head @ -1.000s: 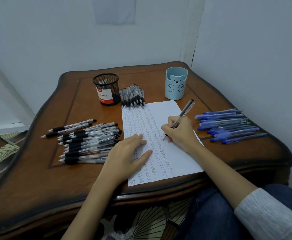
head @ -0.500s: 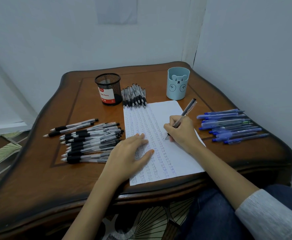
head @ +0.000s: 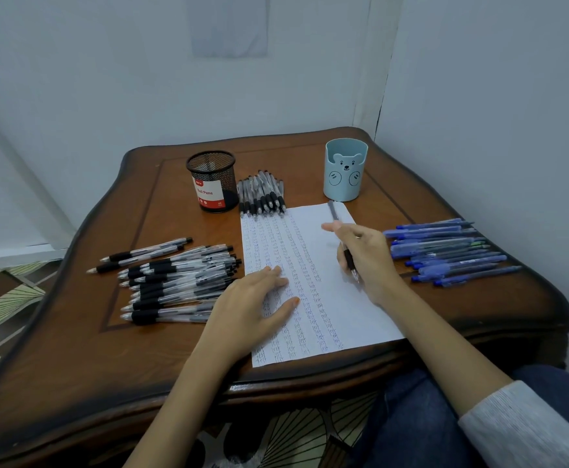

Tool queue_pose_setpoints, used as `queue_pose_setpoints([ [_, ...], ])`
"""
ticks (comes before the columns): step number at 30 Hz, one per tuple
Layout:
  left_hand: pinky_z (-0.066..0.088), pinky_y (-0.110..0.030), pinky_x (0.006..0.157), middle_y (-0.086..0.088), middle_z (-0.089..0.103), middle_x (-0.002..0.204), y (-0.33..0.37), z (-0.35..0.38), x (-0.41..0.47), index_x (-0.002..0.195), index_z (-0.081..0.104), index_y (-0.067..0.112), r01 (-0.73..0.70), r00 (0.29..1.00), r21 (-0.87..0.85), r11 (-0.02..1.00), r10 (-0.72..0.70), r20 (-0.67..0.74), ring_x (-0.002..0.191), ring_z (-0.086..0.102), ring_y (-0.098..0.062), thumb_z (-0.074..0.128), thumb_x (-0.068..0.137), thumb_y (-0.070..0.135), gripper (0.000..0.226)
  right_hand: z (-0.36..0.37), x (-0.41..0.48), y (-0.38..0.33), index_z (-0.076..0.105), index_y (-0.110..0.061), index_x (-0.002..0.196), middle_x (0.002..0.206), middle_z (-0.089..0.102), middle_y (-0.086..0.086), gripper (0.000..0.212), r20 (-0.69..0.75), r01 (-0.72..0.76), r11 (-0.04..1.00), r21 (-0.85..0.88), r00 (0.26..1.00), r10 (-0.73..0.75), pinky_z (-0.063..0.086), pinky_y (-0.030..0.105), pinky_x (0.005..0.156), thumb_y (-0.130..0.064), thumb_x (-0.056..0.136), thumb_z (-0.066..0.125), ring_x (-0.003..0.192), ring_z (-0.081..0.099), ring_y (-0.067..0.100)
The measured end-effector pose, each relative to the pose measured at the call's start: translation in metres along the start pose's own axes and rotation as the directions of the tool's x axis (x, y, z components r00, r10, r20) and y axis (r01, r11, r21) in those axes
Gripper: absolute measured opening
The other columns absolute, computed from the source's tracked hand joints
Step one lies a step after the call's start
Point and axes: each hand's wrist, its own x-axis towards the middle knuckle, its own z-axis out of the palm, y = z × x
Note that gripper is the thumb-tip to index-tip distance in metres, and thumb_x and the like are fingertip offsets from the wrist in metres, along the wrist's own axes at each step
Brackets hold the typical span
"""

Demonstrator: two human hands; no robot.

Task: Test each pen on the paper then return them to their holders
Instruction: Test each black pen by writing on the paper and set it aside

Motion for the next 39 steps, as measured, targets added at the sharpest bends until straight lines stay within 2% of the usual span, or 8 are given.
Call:
queue_pose_setpoints([
  [3, 0.039, -0.036, 0.108, 0.006, 0.051, 0.140, 0.000, -0.001, 0.000, 0.124, 0.061, 0.022, 0.005, 1.000, -0.007, 1.000, -0.005, 0.001, 0.132, 0.042, -0.005, 0.046, 0.084, 0.058, 0.056, 0.001, -0.001, -0.001, 0.062, -0.019, 0.110, 0.049, 0.052, 0.006, 0.020, -0.003, -0.017, 1.000, -0.008, 1.000, 0.017, 0.036, 0.021, 0.044, -0.030, 0.093, 0.061, 0.042, 0.041, 0.012],
  [7, 0.038, -0.032, 0.109, 0.007, 0.050, 0.140, 0.001, -0.001, 0.000, 0.124, 0.061, 0.023, 0.006, 1.000, 0.002, 1.000, -0.006, 0.008, 0.131, 0.042, -0.005, 0.046, 0.084, 0.059, 0.056, 0.001, -0.002, -0.002, 0.061, -0.017, 0.100, 0.053, 0.056, 0.003, 0.021, 0.012, -0.036, 0.999, 0.036, 0.999, 0.035, 0.032, 0.022, 0.043, -0.032, 0.087, 0.067, 0.045, 0.036, 0.014],
  [13, 0.038, -0.033, 0.109, 0.007, 0.050, 0.141, 0.001, -0.001, 0.000, 0.125, 0.060, 0.024, 0.007, 1.000, 0.009, 1.000, -0.007, 0.013, 0.132, 0.042, -0.005, 0.045, 0.084, 0.059, 0.056, 0.003, -0.003, -0.004, 0.059, -0.016, 0.086, 0.048, 0.049, -0.003, 0.024, -0.017, -0.046, 0.998, 0.044, 0.999, 0.047, 0.029, 0.021, 0.045, -0.038, 0.093, 0.057, 0.047, 0.036, 0.010],
  [19, 0.037, -0.033, 0.110, 0.007, 0.049, 0.141, 0.002, -0.002, 0.000, 0.125, 0.060, 0.023, 0.013, 1.000, 0.012, 1.000, -0.013, 0.014, 0.132, 0.041, -0.005, 0.045, 0.084, 0.059, 0.057, 0.003, -0.004, -0.005, 0.072, -0.022, 0.104, 0.050, 0.045, -0.003, 0.032, 0.031, -0.070, 0.992, 0.104, 0.997, 0.067, 0.028, 0.021, 0.046, -0.045, 0.088, 0.058, 0.046, 0.028, 0.010],
  [22, 0.036, -0.032, 0.110, 0.008, 0.048, 0.142, 0.003, -0.002, 0.000, 0.125, 0.060, 0.024, 0.014, 1.000, 0.006, 1.000, -0.014, 0.009, 0.133, 0.041, -0.005, 0.045, 0.084, 0.059, 0.056, 0.003, -0.004, -0.005, 0.074, -0.020, 0.100, 0.050, 0.049, -0.003, 0.027, 0.011, -0.080, 0.993, 0.087, 0.997, 0.079, 0.033, 0.021, 0.056, -0.041, 0.089, 0.061, 0.048, 0.032, 0.011],
  [27, 0.035, -0.031, 0.110, 0.009, 0.047, 0.143, 0.005, -0.004, 0.000, 0.127, 0.059, 0.026, 0.025, 1.000, 0.015, 1.000, -0.025, 0.016, 0.134, 0.038, -0.003, 0.042, 0.084, 0.061, 0.057, 0.005, -0.005, -0.005, 0.073, -0.017, 0.094, 0.048, 0.049, -0.002, 0.018, -0.015, -0.095, 0.993, 0.070, 0.995, 0.096, 0.030, 0.019, 0.043, -0.032, 0.090, 0.063, 0.043, 0.033, 0.008],
  [33, 0.027, -0.025, 0.113, 0.010, 0.043, 0.146, 0.004, -0.007, 0.001, 0.131, 0.055, 0.025, 0.039, 0.999, 0.013, 0.999, -0.039, -0.011, 0.137, 0.031, -0.002, 0.052, 0.090, 0.055, 0.051, 0.013, 0.013, -0.004, 0.070, -0.015, 0.106, 0.061, 0.059, 0.003, 0.021, 0.067, -0.204, 0.978, -0.043, 0.976, 0.207, 0.031, 0.020, 0.037, -0.012, 0.094, 0.053, 0.046, 0.042, 0.010],
  [39, 0.026, -0.021, 0.112, 0.009, 0.044, 0.145, -0.001, -0.008, 0.004, 0.130, 0.056, 0.024, 0.044, 0.998, -0.023, 0.999, -0.045, -0.036, 0.137, 0.030, 0.000, 0.054, 0.090, 0.051, 0.048, 0.027, 0.060, -0.017, 0.071, -0.010, 0.098, 0.081, 0.067, 0.009, 0.011, 0.132, -0.113, 0.979, -0.171, 0.982, 0.136, 0.048, 0.016, 0.052, -0.014, 0.089, 0.067, 0.057, 0.053, 0.011],
])
